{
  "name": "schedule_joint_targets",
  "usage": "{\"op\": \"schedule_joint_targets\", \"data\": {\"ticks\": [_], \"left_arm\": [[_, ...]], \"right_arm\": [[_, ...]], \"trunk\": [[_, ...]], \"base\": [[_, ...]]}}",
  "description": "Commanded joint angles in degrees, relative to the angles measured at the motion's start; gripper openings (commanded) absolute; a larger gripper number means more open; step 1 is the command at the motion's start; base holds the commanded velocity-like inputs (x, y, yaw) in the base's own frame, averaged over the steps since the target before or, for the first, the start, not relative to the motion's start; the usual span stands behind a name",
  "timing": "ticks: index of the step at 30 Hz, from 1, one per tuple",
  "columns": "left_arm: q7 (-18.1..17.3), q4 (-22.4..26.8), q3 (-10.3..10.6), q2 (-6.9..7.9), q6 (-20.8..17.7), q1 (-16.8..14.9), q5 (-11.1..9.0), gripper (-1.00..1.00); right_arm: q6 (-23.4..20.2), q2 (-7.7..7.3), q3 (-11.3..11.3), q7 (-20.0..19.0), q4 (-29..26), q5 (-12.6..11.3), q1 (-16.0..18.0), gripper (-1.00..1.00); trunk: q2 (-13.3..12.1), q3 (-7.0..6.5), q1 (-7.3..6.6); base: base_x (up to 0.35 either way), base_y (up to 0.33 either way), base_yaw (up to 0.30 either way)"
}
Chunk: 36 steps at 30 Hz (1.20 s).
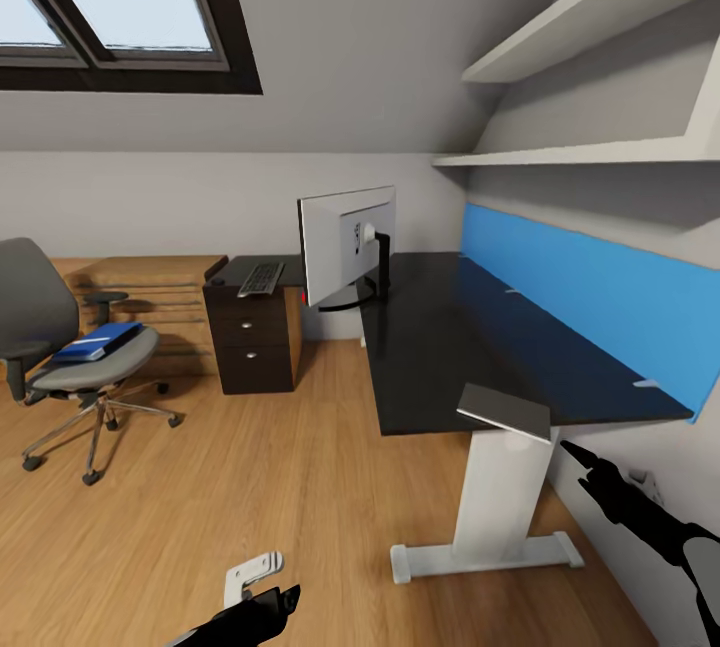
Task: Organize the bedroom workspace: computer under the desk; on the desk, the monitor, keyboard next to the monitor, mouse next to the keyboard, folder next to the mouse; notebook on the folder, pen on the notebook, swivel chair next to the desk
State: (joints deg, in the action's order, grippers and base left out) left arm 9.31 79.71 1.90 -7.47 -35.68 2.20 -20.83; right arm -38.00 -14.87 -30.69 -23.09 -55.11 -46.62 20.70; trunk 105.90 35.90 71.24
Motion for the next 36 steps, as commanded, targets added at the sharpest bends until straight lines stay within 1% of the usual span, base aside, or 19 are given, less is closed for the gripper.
{"op": "schedule_joint_targets", "data": {"ticks": [1,2,12,16,20,32,36], "left_arm": [[0.47,0.09,0.04,0.0,-0.18,0.0,-0.61,1.0],[0.47,0.09,0.03,0.0,-0.18,0.0,-0.62,1.0],[0.14,0.09,-0.12,0.14,-0.04,0.0,-0.61,1.0],[0.02,0.09,-0.12,0.17,0.08,0.0,-0.62,1.0],[0.01,0.02,-0.08,0.17,0.09,0.0,-0.62,1.0],[0.01,-0.08,0.02,0.18,0.17,0.0,-0.53,1.0],[0.01,-0.08,0.05,0.18,0.17,0.0,-0.53,1.0]], "right_arm": [[-0.41,0.01,-0.1,-0.09,0.0,-0.12,0.05,1.0],[-0.41,0.01,-0.08,-0.08,0.0,-0.09,0.05,1.0],[-0.41,0.17,-0.05,0.23,-0.01,-0.37,0.09,1.0],[-0.4,0.27,-0.07,0.24,0.0,-2.36,0.13,1.0],[-0.39,0.28,-0.07,0.24,0.02,-3.1,0.13,1.0],[-0.32,0.36,0.01,0.24,1.3,-3.3,0.13,1.0],[0.36,0.31,0.02,0.24,3.07,-3.3,0.16,1.0]], "trunk": [[0.44,0.23,0.22],[0.84,0.41,0.44],[0.84,0.41,0.44],[0.84,0.41,0.44],[0.84,0.41,0.44],[0.84,0.41,0.44],[0.84,0.41,0.44]], "base": [[0.0,0.0,0.0],[0.0,0.0,0.0],[0.0,0.0,0.0],[0.186,0.0,0.0],[0.106,0.0,0.0],[0.092,0.0,0.0],[0.012,0.0,0.0]]}}
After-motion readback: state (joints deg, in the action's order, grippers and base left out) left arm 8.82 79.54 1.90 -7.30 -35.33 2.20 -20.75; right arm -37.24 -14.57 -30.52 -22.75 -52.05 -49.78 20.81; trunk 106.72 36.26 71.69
